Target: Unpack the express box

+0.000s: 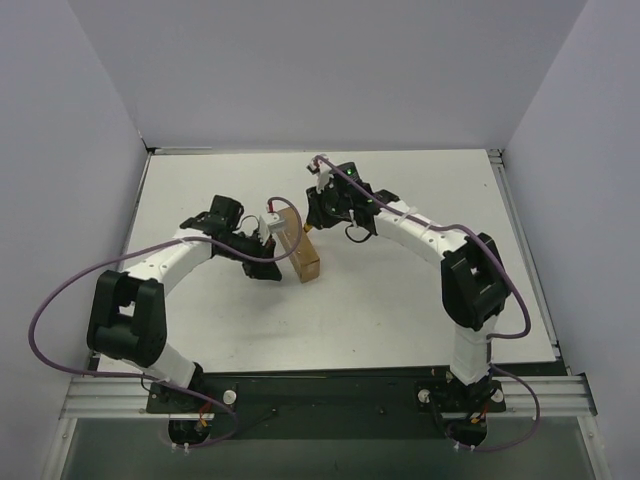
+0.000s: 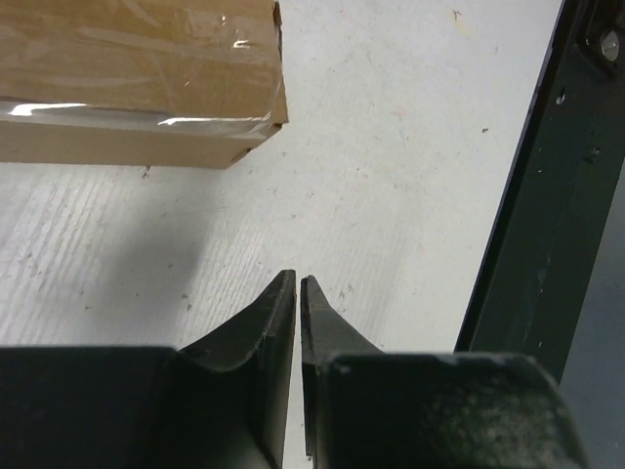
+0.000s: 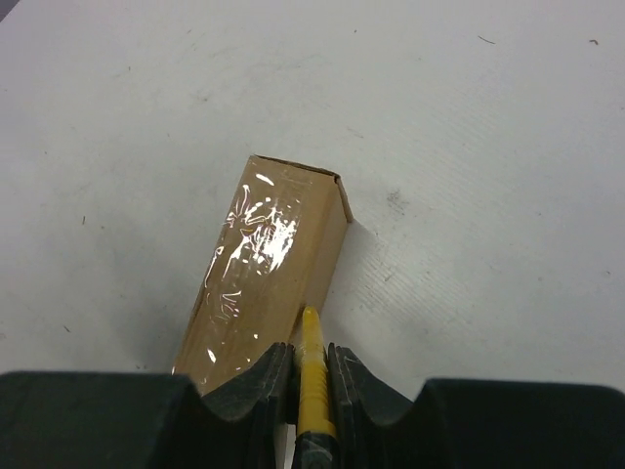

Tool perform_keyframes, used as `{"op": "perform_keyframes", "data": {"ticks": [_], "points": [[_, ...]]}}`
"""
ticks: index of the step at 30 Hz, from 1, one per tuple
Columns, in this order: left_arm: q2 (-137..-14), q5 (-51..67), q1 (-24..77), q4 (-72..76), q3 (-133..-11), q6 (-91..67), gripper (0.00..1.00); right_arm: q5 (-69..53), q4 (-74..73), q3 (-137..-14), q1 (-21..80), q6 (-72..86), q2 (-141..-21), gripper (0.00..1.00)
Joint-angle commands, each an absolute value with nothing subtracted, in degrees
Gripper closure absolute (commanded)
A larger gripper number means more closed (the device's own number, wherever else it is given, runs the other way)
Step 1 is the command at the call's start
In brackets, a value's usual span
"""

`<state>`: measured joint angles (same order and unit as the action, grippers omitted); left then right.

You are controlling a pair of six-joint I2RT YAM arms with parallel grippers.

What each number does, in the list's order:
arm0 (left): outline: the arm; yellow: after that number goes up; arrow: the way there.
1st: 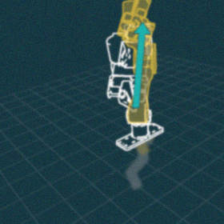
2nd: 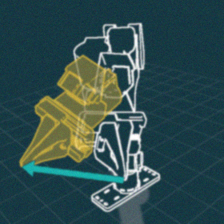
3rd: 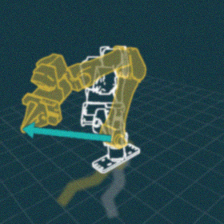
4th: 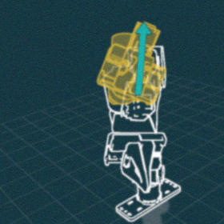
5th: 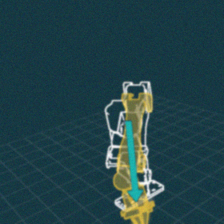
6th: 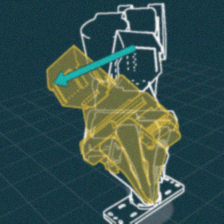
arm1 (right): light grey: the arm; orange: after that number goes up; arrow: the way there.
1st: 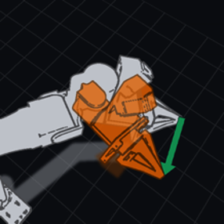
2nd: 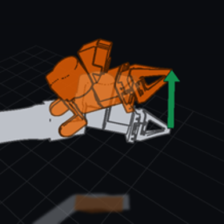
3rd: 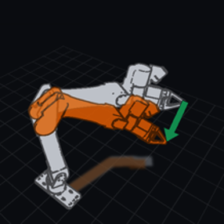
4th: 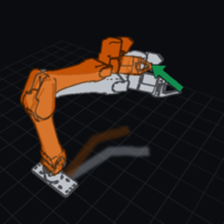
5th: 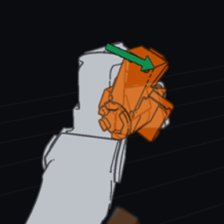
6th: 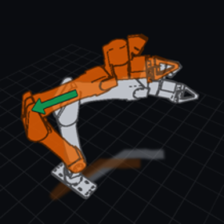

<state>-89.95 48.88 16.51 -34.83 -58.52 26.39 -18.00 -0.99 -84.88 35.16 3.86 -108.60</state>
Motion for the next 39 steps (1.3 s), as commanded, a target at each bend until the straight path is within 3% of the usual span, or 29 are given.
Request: {"op": "perform_keyframes", "data": {"ticks": [1,9,14,20,25,30,39], "points": [[-86.8,50.5,13.2,-38.3,-62.8,31.1,0.83,-14.6,1.9,-83.9,35.1,5.6,-107.6,1.00],[-96.4,47.6,9.7,-16.5,-76.7,11.8,0.82,-9.1,-7.6,-78.1,31.8,-3.8,-97.2,1.00],[-107.9,42.0,9.7,-13.7,-88.7,3.3,0.80,-11.2,-11.7,-71.2,32.8,-9.2,-89.2,1.00],[-117.8,45.3,8.9,-12.5,-96.1,-2.8,0.77,-14.8,-15.6,-69.0,35.4,-12.0,-86.0,1.00],[-116.7,50.0,7.7,-2.4,-90.8,-13.9,0.74,-15.3,-20.5,-71.6,37.3,-12.1,-88.5,1.00],[-114.2,53.3,7.6,-2.1,-83.6,-14.6,0.74,-20.5,-25.1,-73.6,39.5,-12.0,-91.3,1.00],[-102.7,55.8,7.6,1.1,-69.4,-15.0,0.73,-19.4,-11.9,-71.1,41.4,-5.4,-92.8,1.00]]}}
